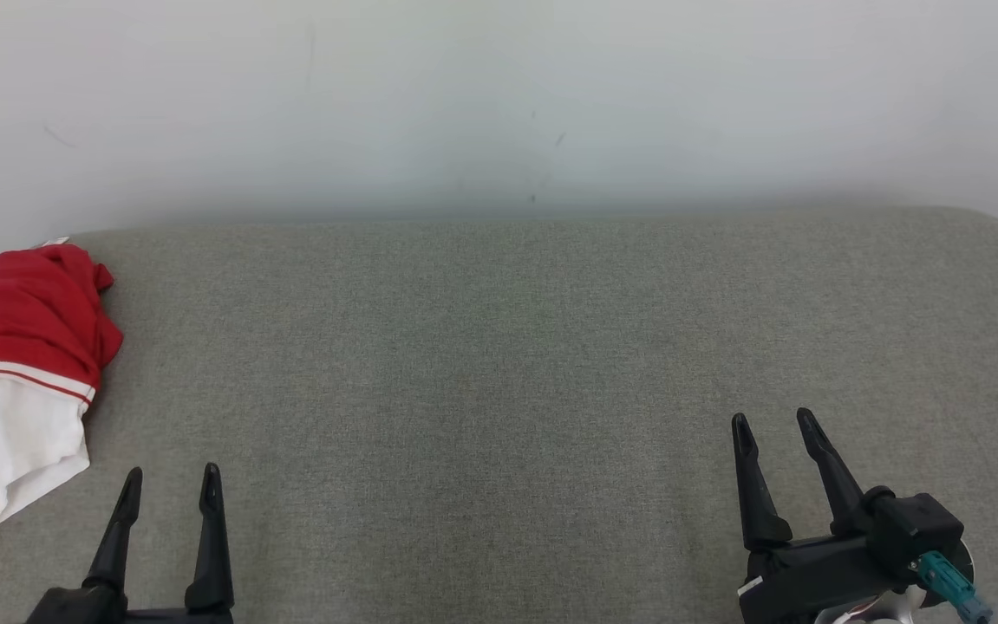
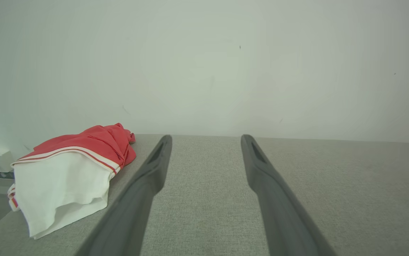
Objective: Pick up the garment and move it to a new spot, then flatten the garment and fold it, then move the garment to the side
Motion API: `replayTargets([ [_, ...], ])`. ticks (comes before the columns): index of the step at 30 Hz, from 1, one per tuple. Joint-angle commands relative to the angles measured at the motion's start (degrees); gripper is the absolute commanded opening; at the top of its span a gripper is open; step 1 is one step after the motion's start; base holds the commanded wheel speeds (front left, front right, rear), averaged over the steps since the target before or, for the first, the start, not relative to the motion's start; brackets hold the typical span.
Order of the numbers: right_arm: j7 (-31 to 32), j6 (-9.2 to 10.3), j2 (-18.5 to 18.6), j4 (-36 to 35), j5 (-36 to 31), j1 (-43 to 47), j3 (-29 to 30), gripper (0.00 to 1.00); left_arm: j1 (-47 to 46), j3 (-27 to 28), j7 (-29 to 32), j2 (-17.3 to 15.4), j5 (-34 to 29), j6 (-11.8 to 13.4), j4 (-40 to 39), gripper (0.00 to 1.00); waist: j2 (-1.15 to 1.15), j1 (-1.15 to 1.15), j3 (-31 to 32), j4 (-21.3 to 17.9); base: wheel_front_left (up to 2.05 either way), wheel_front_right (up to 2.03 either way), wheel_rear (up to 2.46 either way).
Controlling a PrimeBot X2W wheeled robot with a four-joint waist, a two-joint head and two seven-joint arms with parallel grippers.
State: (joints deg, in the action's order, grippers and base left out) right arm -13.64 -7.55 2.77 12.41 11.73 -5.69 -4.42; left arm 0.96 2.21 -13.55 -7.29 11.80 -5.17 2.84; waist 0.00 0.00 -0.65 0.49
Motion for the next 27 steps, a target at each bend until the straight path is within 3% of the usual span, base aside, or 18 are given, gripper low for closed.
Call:
replayTargets([
  [1,-0.45,0.11,0.17,-0.17,-1.03,0.16,-0.28,1.0,0.54,0.07,-0.53,0.08,-1.31,-0.4,-0.27,1.0,0.0,0.0,0.01,-0.02,0.0,0.0,0.0],
  [9,-1.28,0.11,0.17,-0.13,-1.56,0.14,-0.74,1.0,0.68,-0.86,-1.34,-0.05,-1.79,-1.89,-0.44,1.0,0.0,0.0,-0.07,-0.01,0.0,0.0,0.0],
  [27,-1.57,0.12,0.17,0.59,2.32,-0.16,-0.84,1.0,0.63,-1.11,-1.69,-0.86,-1.05,-2.25,0.22,1.0,0.0,0.0,-0.14,-0.13,0.0,0.0,0.0],
])
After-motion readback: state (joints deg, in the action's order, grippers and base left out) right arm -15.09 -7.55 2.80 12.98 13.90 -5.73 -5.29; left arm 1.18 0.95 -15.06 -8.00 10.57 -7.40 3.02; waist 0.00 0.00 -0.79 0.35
